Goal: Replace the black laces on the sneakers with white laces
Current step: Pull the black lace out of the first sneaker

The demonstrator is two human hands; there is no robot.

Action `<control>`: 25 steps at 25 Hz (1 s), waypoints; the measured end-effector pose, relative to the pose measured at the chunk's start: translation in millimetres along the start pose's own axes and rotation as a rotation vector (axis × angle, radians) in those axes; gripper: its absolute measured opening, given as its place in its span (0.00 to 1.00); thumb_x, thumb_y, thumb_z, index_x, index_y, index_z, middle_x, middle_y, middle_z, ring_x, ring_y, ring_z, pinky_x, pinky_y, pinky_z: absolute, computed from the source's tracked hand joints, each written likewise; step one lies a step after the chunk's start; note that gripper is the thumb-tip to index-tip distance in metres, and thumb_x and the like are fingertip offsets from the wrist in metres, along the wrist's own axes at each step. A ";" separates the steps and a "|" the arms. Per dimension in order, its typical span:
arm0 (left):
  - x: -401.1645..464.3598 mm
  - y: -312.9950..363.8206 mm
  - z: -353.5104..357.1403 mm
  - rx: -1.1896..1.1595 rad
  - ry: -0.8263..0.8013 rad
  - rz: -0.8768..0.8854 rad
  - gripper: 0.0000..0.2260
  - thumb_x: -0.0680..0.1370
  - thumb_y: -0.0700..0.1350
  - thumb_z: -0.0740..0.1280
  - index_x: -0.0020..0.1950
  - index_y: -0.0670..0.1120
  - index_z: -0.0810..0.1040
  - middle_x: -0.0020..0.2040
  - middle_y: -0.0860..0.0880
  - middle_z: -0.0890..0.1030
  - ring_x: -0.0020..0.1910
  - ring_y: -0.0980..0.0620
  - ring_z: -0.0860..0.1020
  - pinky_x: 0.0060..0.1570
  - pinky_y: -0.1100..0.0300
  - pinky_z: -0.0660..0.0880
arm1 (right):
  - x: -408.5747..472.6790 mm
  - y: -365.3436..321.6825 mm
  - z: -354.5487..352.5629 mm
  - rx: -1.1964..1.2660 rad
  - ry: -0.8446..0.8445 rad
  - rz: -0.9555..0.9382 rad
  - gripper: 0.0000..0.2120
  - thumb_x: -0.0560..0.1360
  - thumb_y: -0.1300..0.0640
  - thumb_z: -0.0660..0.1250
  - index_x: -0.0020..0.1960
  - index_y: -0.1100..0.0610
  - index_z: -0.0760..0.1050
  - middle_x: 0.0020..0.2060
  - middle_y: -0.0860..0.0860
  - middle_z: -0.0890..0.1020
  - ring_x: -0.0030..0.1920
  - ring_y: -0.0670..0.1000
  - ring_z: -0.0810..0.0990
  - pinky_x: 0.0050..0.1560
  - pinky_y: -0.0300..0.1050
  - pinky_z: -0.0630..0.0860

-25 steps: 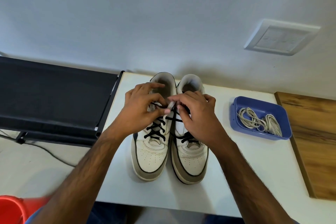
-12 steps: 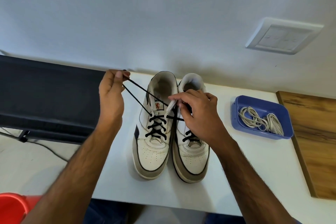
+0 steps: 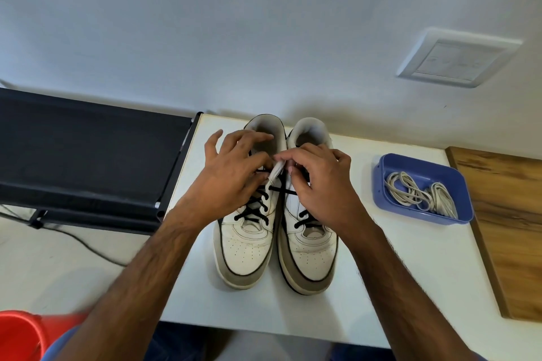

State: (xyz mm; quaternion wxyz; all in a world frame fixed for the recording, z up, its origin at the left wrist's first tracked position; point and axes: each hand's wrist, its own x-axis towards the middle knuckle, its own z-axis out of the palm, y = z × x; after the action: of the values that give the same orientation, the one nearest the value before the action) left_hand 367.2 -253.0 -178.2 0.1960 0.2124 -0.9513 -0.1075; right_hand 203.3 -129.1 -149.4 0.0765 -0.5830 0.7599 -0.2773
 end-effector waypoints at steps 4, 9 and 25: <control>3.3 -0.1 -7.1 0.120 0.099 0.008 0.08 0.80 0.51 0.63 0.49 0.52 0.81 0.67 0.52 0.77 0.67 0.46 0.72 0.72 0.37 0.57 | 0.5 -0.6 -0.8 -0.010 -0.010 0.010 0.16 0.78 0.59 0.63 0.59 0.41 0.79 0.47 0.41 0.78 0.56 0.45 0.75 0.64 0.52 0.59; 4.3 -13.9 -29.7 -0.394 0.577 -0.521 0.08 0.81 0.45 0.60 0.49 0.45 0.77 0.55 0.51 0.80 0.54 0.57 0.75 0.56 0.54 0.71 | 0.5 0.0 -3.4 0.019 -0.012 0.013 0.16 0.78 0.60 0.65 0.59 0.41 0.79 0.47 0.40 0.78 0.57 0.44 0.75 0.68 0.53 0.56; 1.7 -7.9 -28.7 -0.317 -0.116 -0.107 0.14 0.80 0.57 0.62 0.62 0.55 0.78 0.46 0.59 0.68 0.43 0.58 0.73 0.44 0.55 0.74 | -2.1 -21.4 1.4 -0.089 -0.060 -0.048 0.08 0.80 0.51 0.62 0.55 0.42 0.78 0.47 0.40 0.75 0.57 0.47 0.74 0.67 0.56 0.58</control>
State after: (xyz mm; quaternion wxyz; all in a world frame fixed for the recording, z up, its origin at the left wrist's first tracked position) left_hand 380.7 -264.2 -154.1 0.1658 0.2226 -0.9194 -0.2786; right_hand 222.7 -131.2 -140.1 0.0665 -0.6118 0.7547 -0.2274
